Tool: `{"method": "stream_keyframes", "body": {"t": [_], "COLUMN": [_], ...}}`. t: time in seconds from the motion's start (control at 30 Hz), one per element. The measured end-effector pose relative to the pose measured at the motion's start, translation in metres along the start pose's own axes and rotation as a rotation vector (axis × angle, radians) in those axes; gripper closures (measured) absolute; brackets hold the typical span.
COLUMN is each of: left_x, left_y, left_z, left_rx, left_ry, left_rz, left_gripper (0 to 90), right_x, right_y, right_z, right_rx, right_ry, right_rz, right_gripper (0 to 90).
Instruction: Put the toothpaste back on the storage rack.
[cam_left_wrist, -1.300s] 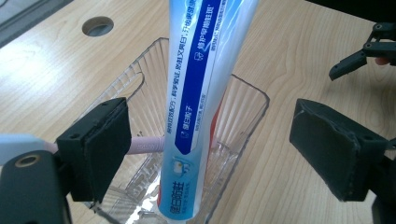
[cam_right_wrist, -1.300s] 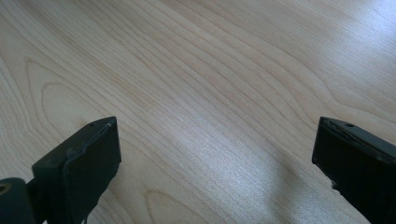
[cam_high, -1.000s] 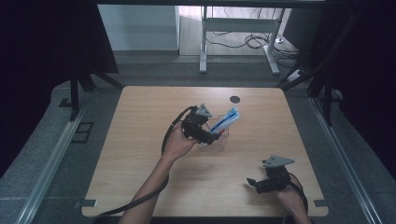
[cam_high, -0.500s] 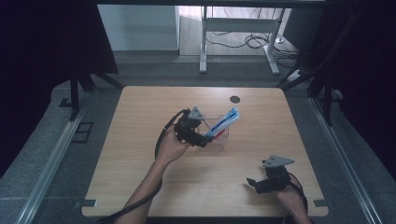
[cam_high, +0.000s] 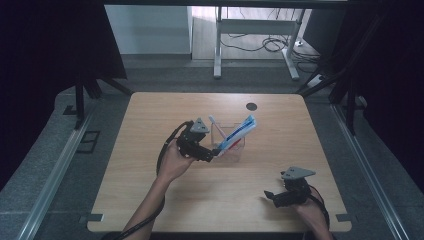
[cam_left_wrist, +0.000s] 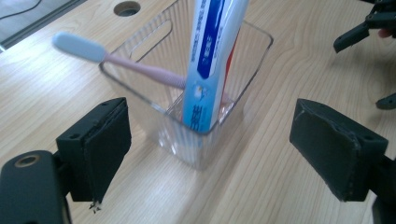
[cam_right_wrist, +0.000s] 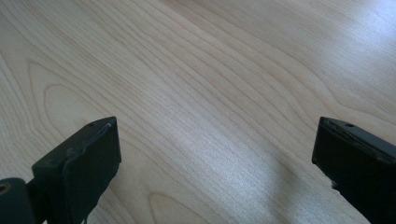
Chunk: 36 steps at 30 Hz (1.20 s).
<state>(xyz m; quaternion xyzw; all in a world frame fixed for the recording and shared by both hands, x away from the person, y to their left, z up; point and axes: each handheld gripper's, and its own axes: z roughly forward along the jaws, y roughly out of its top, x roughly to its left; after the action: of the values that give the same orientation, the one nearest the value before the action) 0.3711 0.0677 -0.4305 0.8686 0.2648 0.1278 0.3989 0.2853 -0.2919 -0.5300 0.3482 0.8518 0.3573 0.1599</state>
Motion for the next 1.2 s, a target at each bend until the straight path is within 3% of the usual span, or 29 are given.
{"method": "stream_keyframes", "body": {"t": [0.53,0.93,1.2], "left_x": [0.000,0.001,0.002], "left_y": [-0.026,-0.051,-0.073], "left_z": [-0.024,-0.044,-0.068], "left_rx": [0.018,0.019,0.009], "left_ry": [0.039,0.070,0.101], "left_rz": [-0.011,-0.045,-0.078], "left_gripper": [12.8,12.8,12.9], "right_x": [0.001,0.002,0.002], "right_y": [0.001,0.001,0.001], "right_z": [0.001,0.001,0.003], "right_rx": [-0.009,-0.005,-0.002], "right_ry": [0.014,0.017,0.014], "right_rz": [0.011,0.017,0.013], "right_gripper": [0.0,0.0,0.0]}}
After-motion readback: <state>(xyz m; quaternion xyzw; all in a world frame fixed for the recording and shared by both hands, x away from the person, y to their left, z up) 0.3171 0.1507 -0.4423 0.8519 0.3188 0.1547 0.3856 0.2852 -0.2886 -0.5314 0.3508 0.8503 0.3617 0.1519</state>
